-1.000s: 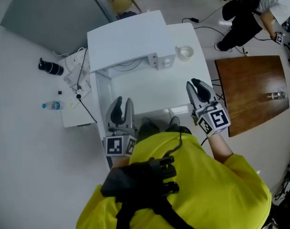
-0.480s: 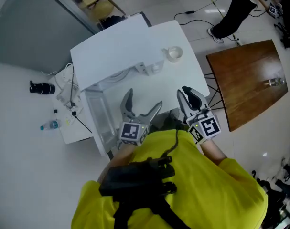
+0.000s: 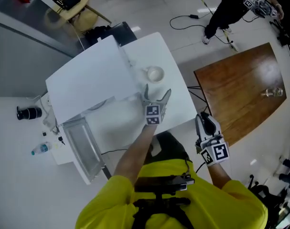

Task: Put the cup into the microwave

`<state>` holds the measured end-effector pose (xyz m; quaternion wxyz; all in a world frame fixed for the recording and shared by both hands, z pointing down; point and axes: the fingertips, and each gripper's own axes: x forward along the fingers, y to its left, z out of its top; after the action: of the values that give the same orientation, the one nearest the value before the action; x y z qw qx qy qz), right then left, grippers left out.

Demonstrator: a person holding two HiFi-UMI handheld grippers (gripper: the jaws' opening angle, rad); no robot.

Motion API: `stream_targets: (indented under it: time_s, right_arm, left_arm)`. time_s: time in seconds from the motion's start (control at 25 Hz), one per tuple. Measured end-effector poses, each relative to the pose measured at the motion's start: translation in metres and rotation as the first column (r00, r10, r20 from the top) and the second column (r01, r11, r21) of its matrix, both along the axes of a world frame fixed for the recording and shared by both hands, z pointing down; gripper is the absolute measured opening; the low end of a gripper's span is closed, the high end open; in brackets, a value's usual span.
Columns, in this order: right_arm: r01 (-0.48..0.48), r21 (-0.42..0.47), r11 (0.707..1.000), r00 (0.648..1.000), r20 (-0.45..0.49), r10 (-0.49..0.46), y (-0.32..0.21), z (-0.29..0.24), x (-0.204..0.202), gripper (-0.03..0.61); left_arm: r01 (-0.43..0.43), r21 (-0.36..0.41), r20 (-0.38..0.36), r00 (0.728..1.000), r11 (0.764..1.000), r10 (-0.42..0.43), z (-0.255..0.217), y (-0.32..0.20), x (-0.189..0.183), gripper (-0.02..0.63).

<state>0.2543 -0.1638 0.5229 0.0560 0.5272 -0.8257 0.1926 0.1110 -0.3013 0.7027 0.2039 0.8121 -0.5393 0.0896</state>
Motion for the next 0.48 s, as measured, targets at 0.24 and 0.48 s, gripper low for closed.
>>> stream_targets:
  time_s: [0.24,0.48]
  right_arm:
    - [-0.006,-0.048,0.999,1.000,-0.021,0.005,0.009,0.035,0.030,0.083]
    - [0.003,-0.099,0.995,1.000,-0.005,-0.004,0.016,0.052,0.034,0.083]
  left_arm:
    - [0.119,0.038,0.065,0.990,0.992,-0.121,0.054,-0.067,0.001,0.514]
    - [0.125,0.056,0.138,0.982,0.991,-0.131,0.075,-0.099,0.002,0.474]
